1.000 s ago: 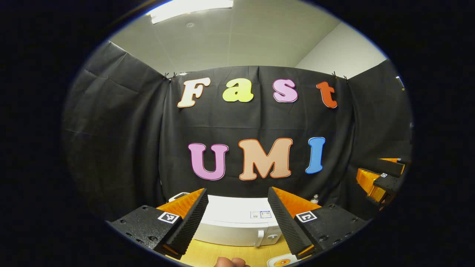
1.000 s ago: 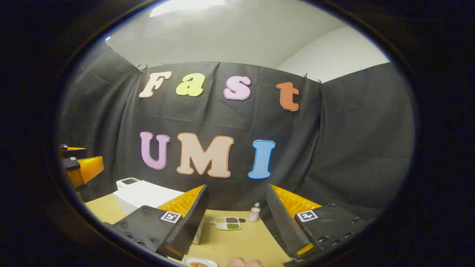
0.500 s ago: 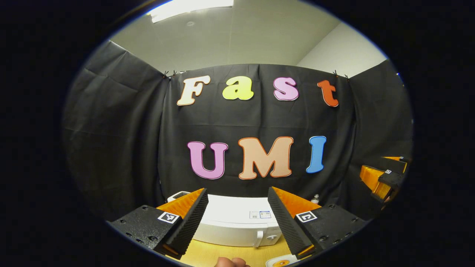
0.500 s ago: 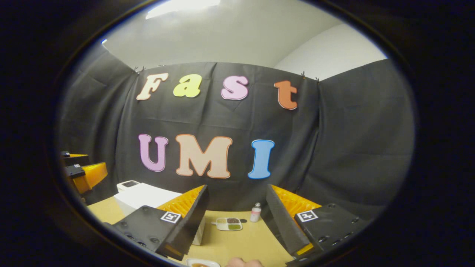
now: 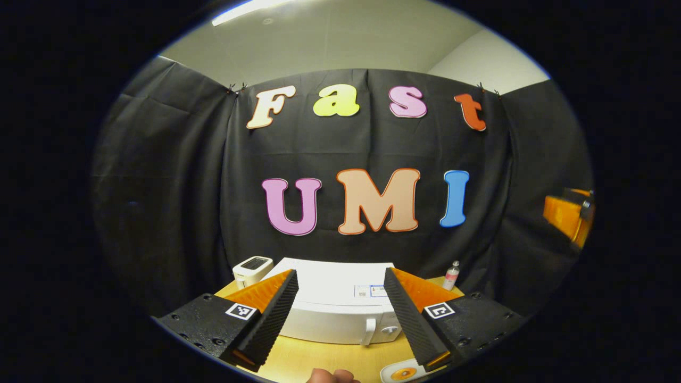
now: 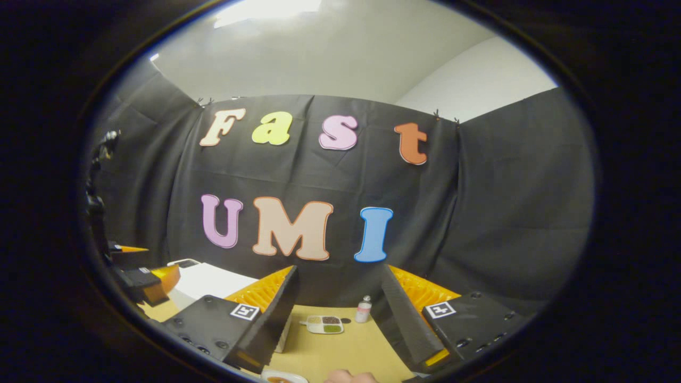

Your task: Open the microwave oven with the left hand, put the food in, and close the microwave oven.

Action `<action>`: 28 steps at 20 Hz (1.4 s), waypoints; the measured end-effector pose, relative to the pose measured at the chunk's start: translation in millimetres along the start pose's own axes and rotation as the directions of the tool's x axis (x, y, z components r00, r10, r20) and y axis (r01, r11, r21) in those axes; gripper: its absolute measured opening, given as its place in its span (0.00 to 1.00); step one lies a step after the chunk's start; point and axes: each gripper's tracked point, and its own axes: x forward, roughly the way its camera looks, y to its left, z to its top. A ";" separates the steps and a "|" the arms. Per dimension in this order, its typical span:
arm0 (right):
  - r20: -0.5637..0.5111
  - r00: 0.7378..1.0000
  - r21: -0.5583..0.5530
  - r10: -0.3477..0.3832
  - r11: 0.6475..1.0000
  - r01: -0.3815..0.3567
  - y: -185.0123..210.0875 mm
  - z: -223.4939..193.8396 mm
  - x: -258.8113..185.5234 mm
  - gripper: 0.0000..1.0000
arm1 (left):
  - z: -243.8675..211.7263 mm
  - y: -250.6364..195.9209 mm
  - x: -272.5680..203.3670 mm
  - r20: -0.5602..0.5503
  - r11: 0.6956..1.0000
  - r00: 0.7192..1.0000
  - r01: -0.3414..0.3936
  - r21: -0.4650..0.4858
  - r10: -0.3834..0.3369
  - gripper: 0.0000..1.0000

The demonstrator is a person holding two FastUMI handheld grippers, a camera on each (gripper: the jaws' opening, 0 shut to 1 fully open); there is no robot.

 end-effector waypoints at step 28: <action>-0.044 0.994 -0.002 -0.100 0.995 0.100 -47.3 -10.4 -19.7 0.94 | -284.9 -73.2 112.1 -0.469 0.972 0.877 0.187 0.139 -0.101 0.96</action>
